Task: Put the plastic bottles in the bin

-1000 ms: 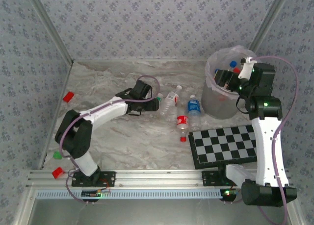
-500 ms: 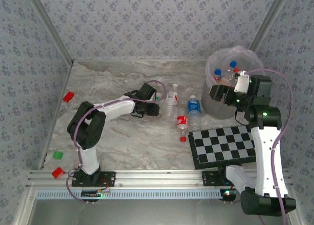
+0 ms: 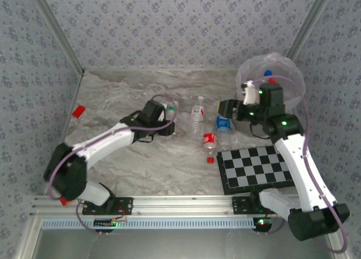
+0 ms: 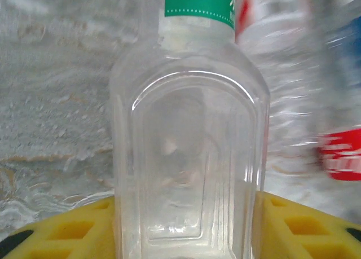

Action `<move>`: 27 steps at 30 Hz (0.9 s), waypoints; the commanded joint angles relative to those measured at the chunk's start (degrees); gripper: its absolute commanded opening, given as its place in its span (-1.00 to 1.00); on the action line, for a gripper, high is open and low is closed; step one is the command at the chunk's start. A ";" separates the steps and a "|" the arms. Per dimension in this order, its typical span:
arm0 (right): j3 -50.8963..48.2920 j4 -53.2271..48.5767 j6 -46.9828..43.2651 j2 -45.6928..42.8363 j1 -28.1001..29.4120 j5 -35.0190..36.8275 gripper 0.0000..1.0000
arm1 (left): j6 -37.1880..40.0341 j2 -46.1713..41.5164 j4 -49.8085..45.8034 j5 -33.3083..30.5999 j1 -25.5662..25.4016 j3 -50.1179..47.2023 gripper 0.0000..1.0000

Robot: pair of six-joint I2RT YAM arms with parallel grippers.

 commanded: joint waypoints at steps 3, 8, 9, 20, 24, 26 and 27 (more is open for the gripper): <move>0.52 10.00 4.30 7.67 7.35 1.44 0.38 | 0.95 -6.58 15.56 1.72 -8.44 -6.23 -0.16; 5.22 9.79 4.45 14.55 9.82 0.85 0.57 | 1.46 -7.65 19.04 0.89 -12.28 -6.66 -0.17; 5.78 8.61 4.14 15.49 9.98 1.31 0.62 | 1.41 -7.69 19.45 0.90 -12.84 -6.58 -0.17; 3.08 7.87 6.32 17.44 9.12 -0.86 0.50 | 1.15 -7.39 23.05 0.47 -14.88 -6.99 -0.16; 2.86 7.71 6.63 18.49 8.81 -1.78 0.32 | 1.67 -7.95 23.23 0.23 -15.03 -6.80 -0.15; 2.40 8.44 6.84 18.51 8.72 -2.01 0.20 | 1.75 -8.15 22.86 -0.04 -15.07 -6.62 -0.15; 2.20 8.72 7.01 18.34 8.68 -1.92 0.14 | 1.81 -8.20 22.86 -0.19 -15.01 -6.65 -0.14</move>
